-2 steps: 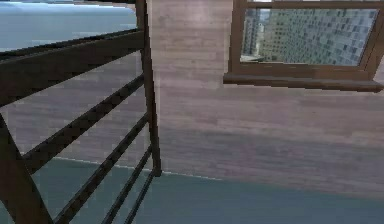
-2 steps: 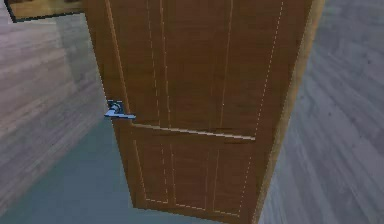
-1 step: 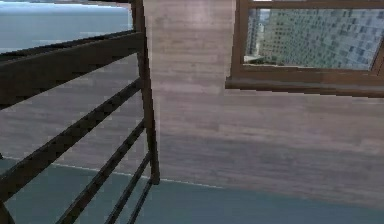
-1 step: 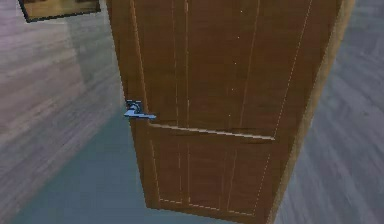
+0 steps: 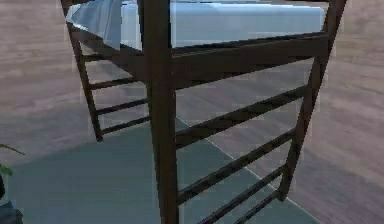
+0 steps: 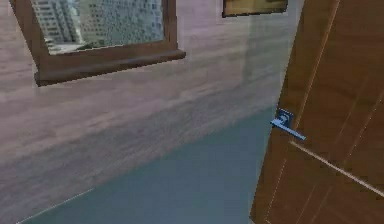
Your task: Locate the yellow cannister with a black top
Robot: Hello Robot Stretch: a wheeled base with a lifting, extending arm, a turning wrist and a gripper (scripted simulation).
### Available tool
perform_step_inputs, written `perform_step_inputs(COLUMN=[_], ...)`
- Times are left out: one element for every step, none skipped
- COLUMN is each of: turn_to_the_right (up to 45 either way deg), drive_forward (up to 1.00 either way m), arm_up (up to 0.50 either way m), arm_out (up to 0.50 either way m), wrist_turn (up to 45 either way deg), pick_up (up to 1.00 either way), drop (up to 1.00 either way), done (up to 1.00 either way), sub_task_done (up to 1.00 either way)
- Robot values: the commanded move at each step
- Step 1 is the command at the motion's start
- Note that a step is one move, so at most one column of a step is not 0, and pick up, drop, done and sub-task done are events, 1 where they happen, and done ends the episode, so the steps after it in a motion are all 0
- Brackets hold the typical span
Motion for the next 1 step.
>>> perform_step_inputs(turn_to_the_right=[-45.0], drive_forward=[0.00], arm_up=[0.00], arm_out=[0.00], wrist_turn=[0.0], pick_up=[0.00], drop=[0.00], done=[0.00], sub_task_done=[0.00])
